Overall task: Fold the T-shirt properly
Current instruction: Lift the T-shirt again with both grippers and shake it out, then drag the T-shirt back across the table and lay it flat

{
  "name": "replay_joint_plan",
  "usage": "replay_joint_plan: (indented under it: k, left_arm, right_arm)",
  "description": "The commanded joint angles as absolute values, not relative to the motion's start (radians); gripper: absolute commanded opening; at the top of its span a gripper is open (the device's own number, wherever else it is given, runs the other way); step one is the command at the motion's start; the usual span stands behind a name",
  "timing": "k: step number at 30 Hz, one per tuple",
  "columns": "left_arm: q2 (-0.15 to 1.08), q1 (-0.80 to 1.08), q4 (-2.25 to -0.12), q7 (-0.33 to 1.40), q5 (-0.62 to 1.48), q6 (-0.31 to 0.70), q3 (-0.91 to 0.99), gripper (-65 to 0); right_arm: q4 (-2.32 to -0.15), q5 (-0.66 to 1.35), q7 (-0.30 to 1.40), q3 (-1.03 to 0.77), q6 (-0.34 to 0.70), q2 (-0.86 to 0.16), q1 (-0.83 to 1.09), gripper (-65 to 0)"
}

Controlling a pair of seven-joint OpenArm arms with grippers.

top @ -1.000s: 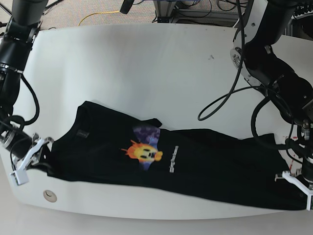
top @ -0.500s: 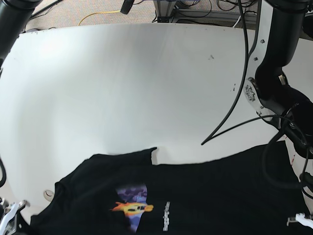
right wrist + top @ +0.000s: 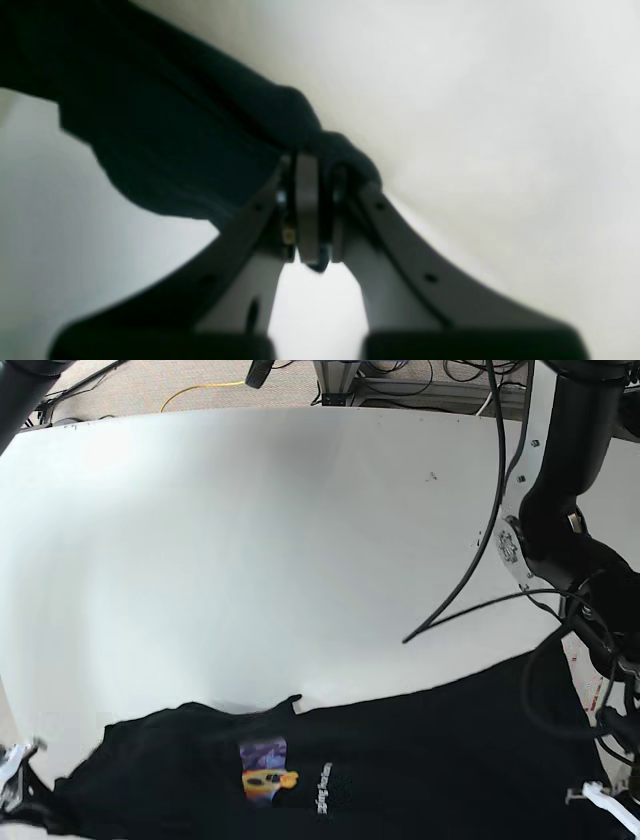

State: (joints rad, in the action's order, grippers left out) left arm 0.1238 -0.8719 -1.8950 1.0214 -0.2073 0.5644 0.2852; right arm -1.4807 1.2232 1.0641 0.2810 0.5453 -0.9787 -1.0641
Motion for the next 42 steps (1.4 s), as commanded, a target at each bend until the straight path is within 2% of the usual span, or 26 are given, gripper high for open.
replay_joint_plan:
  k: [1, 4, 8, 16, 24, 30, 38, 42]
  left_arm:
    - [0.111, -0.855, -1.926, 1.001, -0.209, 0.558, 0.286, -64.4]
    - [0.107, -0.739, -1.977, 1.001, -0.209, 0.559, 0.286, -64.4]
    - [0.107, -0.591, -2.006, 1.006, -0.209, 0.561, 0.286, -64.4]
    - [0.108, -0.297, -2.014, 1.001, -0.209, 0.562, 0.354, -64.7]
    - [0.107, -0.042, -2.012, 1.001, -0.209, 0.564, 0.43, -64.7]
    - [0.107, 0.12, -2.009, 1.001, -0.209, 0.567, 0.504, -64.7]
    - [0.107, 0.308, -2.002, 1.004, -0.213, 0.693, 0.568, -64.7]
    - [0.107, 0.346, -2.002, 1.001, -0.209, 0.698, 0.595, -64.7]
  right_arm:
    - [-1.514, 1.256, 1.041, 0.18, 0.575, -0.998, -0.924, -65.0]
    - [-1.544, 1.26, 1.041, -0.013, 0.584, -0.987, -0.651, -65.0]
    - [-1.644, 1.251, 1.041, -0.2, 0.582, -0.937, -0.378, -65.0]
    - [-1.75, 1.251, 1.041, -0.406, 0.584, -0.839, 0.025, -65.0]
    - [-1.796, 1.256, 1.041, -0.449, 0.582, -0.75, 0.271, -65.0]
    - [-1.796, 1.251, 1.041, -0.449, 0.576, -0.687, 0.383, -65.0]
    - [-1.793, 1.25, 1.041, -0.441, 0.576, -0.664, 0.506, -65.0]
    - [-1.793, 1.25, 1.041, -0.441, 0.576, -0.65, 0.541, -65.0]
